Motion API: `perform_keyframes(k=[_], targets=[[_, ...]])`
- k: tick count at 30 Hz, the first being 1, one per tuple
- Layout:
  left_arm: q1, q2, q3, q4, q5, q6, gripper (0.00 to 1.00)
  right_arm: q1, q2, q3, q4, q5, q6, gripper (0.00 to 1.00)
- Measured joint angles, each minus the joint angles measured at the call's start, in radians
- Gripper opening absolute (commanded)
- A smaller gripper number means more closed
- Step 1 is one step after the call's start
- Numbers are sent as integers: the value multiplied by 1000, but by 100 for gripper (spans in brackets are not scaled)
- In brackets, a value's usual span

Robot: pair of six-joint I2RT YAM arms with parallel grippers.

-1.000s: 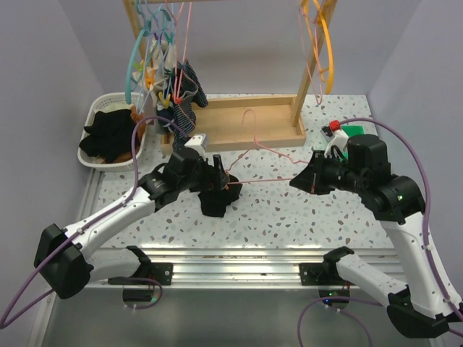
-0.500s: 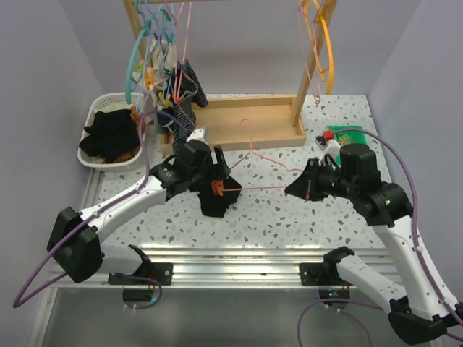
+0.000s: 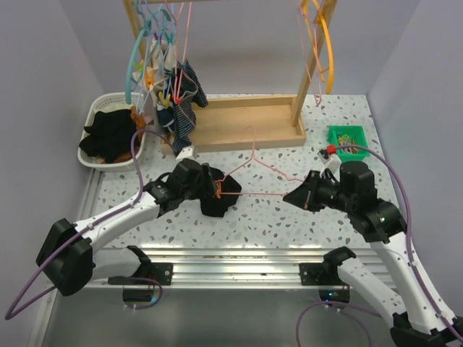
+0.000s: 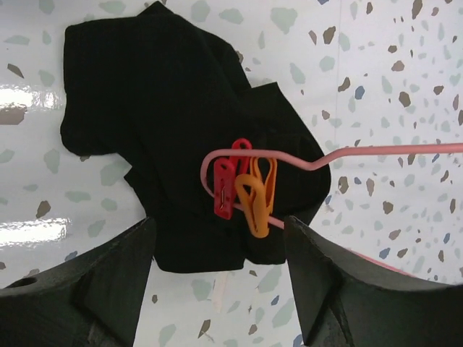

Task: Remove the underwear clipped to the hanger
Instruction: Remove the underwear from the hanger.

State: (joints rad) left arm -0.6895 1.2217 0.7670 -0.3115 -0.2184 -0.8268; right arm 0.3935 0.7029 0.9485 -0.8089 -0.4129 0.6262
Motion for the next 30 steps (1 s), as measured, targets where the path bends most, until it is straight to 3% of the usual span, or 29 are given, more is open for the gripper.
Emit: perform_keyframes(k=[11,20,30], targets=[[9,-134,-3,140,-19,102,77,0,31,98,56,-2,69,0],[162,-137,90,194,6,197,78,0,76,187,118,-55,98,0],[165,-105,100,258,124,273,73,0,90,195,118,-76,119,0]])
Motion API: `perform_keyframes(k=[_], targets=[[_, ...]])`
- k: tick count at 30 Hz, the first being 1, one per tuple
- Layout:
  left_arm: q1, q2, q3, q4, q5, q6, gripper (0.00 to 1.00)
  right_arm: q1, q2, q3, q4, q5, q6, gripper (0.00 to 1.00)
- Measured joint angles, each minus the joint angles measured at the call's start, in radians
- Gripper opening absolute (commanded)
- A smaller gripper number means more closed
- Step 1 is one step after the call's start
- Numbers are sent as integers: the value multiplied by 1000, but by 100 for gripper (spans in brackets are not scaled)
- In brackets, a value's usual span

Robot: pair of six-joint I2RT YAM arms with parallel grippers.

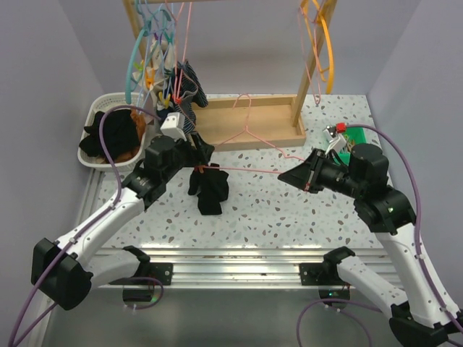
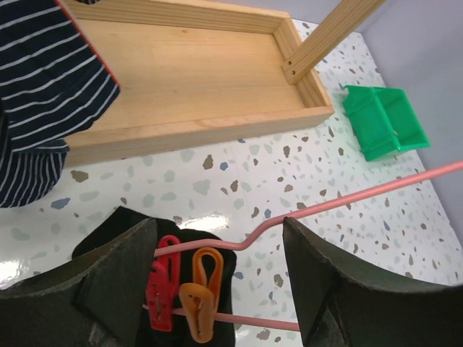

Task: Remove the underwear clipped to the hanger
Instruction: Remove the underwear from the hanger.

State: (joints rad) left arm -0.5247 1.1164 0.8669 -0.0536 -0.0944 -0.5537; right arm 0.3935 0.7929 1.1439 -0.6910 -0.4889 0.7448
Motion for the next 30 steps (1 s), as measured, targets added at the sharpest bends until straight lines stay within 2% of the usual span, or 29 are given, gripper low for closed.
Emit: perform_keyframes(k=[8,18,30], targets=[[0,-7,-1,28,77,21,72,0,30,22,3,0,18,0],[2,-118,-5,3,-39,74,72,0,33,36,2,0,23,0],[21,-29,21,-113,-7,87,65,0,52,60,2,0,34,0]])
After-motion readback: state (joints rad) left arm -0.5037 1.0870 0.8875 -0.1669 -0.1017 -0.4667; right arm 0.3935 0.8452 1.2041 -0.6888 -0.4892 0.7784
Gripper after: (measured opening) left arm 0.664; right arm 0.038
